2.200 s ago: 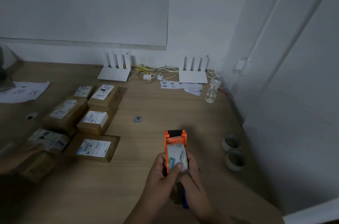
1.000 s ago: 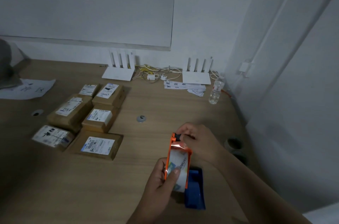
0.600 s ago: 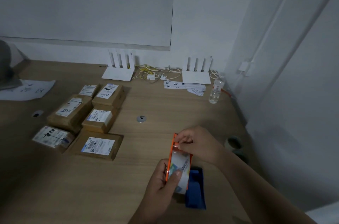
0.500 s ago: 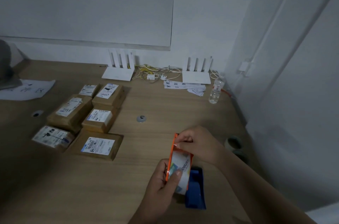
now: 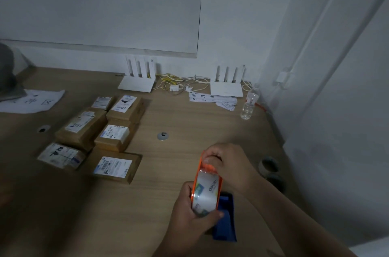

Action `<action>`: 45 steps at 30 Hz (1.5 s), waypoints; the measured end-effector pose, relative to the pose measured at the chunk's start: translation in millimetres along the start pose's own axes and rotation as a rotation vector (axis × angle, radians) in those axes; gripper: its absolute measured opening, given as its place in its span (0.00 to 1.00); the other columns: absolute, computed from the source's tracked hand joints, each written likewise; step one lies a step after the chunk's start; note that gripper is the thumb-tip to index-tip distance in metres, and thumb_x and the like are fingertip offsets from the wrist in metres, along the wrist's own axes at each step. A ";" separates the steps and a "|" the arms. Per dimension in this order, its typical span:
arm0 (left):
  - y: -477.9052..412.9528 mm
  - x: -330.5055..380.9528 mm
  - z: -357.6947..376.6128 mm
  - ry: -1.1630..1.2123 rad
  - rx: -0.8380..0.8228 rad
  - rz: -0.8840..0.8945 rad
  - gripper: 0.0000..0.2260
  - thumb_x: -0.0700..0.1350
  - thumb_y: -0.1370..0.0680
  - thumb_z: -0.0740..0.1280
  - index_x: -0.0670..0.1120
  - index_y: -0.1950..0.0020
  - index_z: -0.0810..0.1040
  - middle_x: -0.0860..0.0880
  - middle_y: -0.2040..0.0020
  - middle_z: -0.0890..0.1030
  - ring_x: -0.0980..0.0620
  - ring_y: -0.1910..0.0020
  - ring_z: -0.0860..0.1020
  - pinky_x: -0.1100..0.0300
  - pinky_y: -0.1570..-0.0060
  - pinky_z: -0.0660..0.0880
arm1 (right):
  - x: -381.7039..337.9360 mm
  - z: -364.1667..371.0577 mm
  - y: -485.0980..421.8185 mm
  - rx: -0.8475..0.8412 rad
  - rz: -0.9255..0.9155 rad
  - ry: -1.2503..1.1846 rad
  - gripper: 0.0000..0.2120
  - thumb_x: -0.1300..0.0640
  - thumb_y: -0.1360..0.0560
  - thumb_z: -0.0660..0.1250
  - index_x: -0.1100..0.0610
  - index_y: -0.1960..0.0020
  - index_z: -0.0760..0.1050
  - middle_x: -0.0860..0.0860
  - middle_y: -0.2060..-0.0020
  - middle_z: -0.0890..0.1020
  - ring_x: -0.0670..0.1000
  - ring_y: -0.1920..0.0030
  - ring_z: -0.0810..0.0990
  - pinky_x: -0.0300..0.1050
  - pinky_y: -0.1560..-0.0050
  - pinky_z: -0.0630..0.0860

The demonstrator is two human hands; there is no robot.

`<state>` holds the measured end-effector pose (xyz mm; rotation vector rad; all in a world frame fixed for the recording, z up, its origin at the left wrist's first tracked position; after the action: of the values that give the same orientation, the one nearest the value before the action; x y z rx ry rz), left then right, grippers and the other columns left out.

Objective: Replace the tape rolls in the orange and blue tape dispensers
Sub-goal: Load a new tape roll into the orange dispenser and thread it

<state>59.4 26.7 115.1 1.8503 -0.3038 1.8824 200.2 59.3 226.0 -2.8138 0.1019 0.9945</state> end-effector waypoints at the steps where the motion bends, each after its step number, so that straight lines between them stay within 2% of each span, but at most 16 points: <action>1: 0.3 1.2 -0.9 -0.006 0.017 0.008 0.27 0.41 0.39 0.82 0.49 0.44 0.77 0.47 0.51 0.87 0.54 0.57 0.86 0.63 0.57 0.84 | -1.7 -1.1 0.3 0.007 -0.004 -0.005 0.07 0.60 0.26 0.68 0.55 0.56 0.85 0.47 0.58 0.86 0.44 0.57 0.82 0.37 0.52 0.77; 5: 1.0 6.3 -4.9 0.035 0.076 0.034 0.22 0.45 0.39 0.79 0.47 0.47 0.80 0.50 0.61 0.87 0.55 0.63 0.83 0.63 0.63 0.81 | -13.1 -13.3 -2.5 0.061 -0.034 -0.021 0.06 0.61 0.26 0.68 0.57 0.57 0.84 0.48 0.59 0.85 0.44 0.58 0.81 0.32 0.55 0.73; 9: 1.0 9.9 -7.2 0.053 0.106 0.069 0.15 0.40 0.36 0.78 0.46 0.51 0.83 0.49 0.64 0.87 0.57 0.65 0.83 0.66 0.66 0.80 | -21.5 -15.8 -4.9 0.023 -0.058 0.012 0.06 0.60 0.26 0.68 0.56 0.57 0.83 0.47 0.58 0.85 0.43 0.57 0.80 0.31 0.54 0.73; 12: -0.5 9.8 -6.8 0.036 0.080 0.053 0.21 0.44 0.41 0.82 0.48 0.50 0.84 0.48 0.59 0.89 0.53 0.61 0.87 0.64 0.62 0.83 | -18.3 -20.8 -7.1 0.055 -0.022 -0.002 0.06 0.60 0.26 0.68 0.55 0.58 0.83 0.46 0.59 0.85 0.42 0.58 0.80 0.26 0.56 0.71; 14: -1.7 8.9 -4.5 -0.011 0.015 0.040 0.27 0.42 0.43 0.84 0.49 0.46 0.82 0.47 0.53 0.89 0.51 0.56 0.88 0.62 0.57 0.85 | -16.5 -22.5 -9.1 0.061 -0.003 0.008 0.06 0.60 0.26 0.68 0.55 0.58 0.83 0.46 0.59 0.85 0.42 0.58 0.80 0.24 0.58 0.70; 16: -1.8 7.2 -3.0 -0.092 -0.006 0.055 0.28 0.40 0.41 0.85 0.52 0.45 0.79 0.53 0.50 0.88 0.56 0.56 0.87 0.65 0.56 0.84 | -14.8 -22.1 -10.1 0.057 -0.003 0.037 0.06 0.59 0.26 0.68 0.54 0.58 0.83 0.46 0.59 0.85 0.42 0.57 0.80 0.26 0.56 0.69; 17: -2.0 6.8 -4.1 -0.124 0.020 0.069 0.27 0.43 0.41 0.85 0.53 0.46 0.80 0.54 0.51 0.88 0.55 0.56 0.87 0.65 0.57 0.83 | -13.9 -21.6 -9.9 0.057 -0.006 0.042 0.06 0.58 0.27 0.68 0.54 0.58 0.83 0.46 0.59 0.85 0.43 0.57 0.80 0.29 0.55 0.71; 20: -2.0 8.1 -10.0 -0.140 0.131 0.108 0.21 0.51 0.42 0.80 0.51 0.51 0.83 0.45 0.56 0.88 0.43 0.58 0.86 0.58 0.59 0.83 | -14.7 -18.9 -4.8 0.075 -0.025 0.023 0.06 0.58 0.27 0.68 0.54 0.59 0.83 0.46 0.60 0.84 0.43 0.58 0.80 0.36 0.53 0.75; 24: -5.5 7.1 -14.1 -0.123 0.188 0.100 0.16 0.46 0.39 0.80 0.45 0.54 0.84 0.40 0.60 0.86 0.39 0.60 0.85 0.51 0.61 0.83 | -22.9 -13.3 0.4 0.079 -0.085 0.051 0.07 0.60 0.25 0.66 0.54 0.58 0.82 0.46 0.60 0.82 0.43 0.59 0.79 0.33 0.53 0.73; 28: -5.8 12.5 -15.1 -0.125 0.244 0.110 0.18 0.51 0.40 0.80 0.43 0.56 0.84 0.40 0.62 0.86 0.39 0.62 0.85 0.53 0.64 0.82 | -24.3 -14.2 0.4 0.102 -0.084 0.063 0.07 0.61 0.25 0.66 0.55 0.59 0.82 0.47 0.59 0.82 0.44 0.59 0.79 0.32 0.53 0.72; 32: -12.3 9.6 -16.9 -0.132 0.287 0.046 0.10 0.40 0.33 0.83 0.44 0.59 0.84 0.41 0.62 0.87 0.43 0.63 0.86 0.55 0.64 0.82 | -24.9 -23.2 0.2 0.128 -0.031 0.047 0.08 0.61 0.23 0.65 0.56 0.54 0.83 0.48 0.56 0.83 0.43 0.57 0.78 0.31 0.54 0.70; 35: -12.0 2.6 -19.6 -0.087 0.301 -0.036 0.11 0.44 0.32 0.84 0.41 0.60 0.83 0.39 0.65 0.86 0.43 0.66 0.86 0.51 0.64 0.82 | -32.4 -32.9 -4.9 0.161 -0.058 0.066 0.07 0.58 0.23 0.66 0.54 0.55 0.82 0.43 0.59 0.81 0.41 0.58 0.78 0.29 0.55 0.69; 38: -9.1 3.1 -21.7 -0.042 0.276 -0.032 0.09 0.41 0.31 0.83 0.43 0.59 0.84 0.47 0.69 0.85 0.55 0.70 0.83 0.59 0.68 0.79 | -34.9 -30.4 -9.7 0.124 -0.057 0.068 0.06 0.56 0.23 0.66 0.52 0.55 0.82 0.40 0.60 0.79 0.39 0.58 0.77 0.27 0.55 0.68; 40: -6.5 2.4 -18.6 -0.035 0.222 -0.027 0.12 0.43 0.35 0.84 0.45 0.56 0.85 0.48 0.66 0.87 0.56 0.67 0.84 0.61 0.66 0.81 | -31.4 -34.0 -12.8 0.149 -0.040 0.070 0.05 0.58 0.24 0.68 0.54 0.56 0.83 0.42 0.60 0.80 0.40 0.59 0.76 0.24 0.56 0.66; 43: -3.3 -3.2 -18.4 -0.045 0.187 -0.016 0.23 0.49 0.45 0.82 0.46 0.52 0.84 0.43 0.58 0.89 0.51 0.61 0.87 0.62 0.62 0.84 | -29.2 -44.3 -18.5 0.190 -0.028 0.089 0.05 0.59 0.26 0.69 0.56 0.57 0.83 0.47 0.59 0.84 0.42 0.59 0.77 0.21 0.57 0.66; 45: -2.0 -6.6 -18.4 -0.067 0.168 0.006 0.24 0.50 0.47 0.82 0.48 0.53 0.83 0.46 0.57 0.89 0.54 0.61 0.87 0.65 0.61 0.83 | -27.6 -48.0 -21.3 0.181 -0.012 0.090 0.05 0.59 0.26 0.69 0.56 0.57 0.83 0.48 0.58 0.85 0.44 0.58 0.80 0.23 0.57 0.66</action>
<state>44.1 36.0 107.1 2.0271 -0.1781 1.9035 210.9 72.5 282.8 -2.6895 0.1760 0.8115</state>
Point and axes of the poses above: each hand's wrist, its own y-axis away from the middle knuckle, its own z-axis out of the palm, x = y × z, the point moved 7 cm from there along -y, towards the middle knuckle
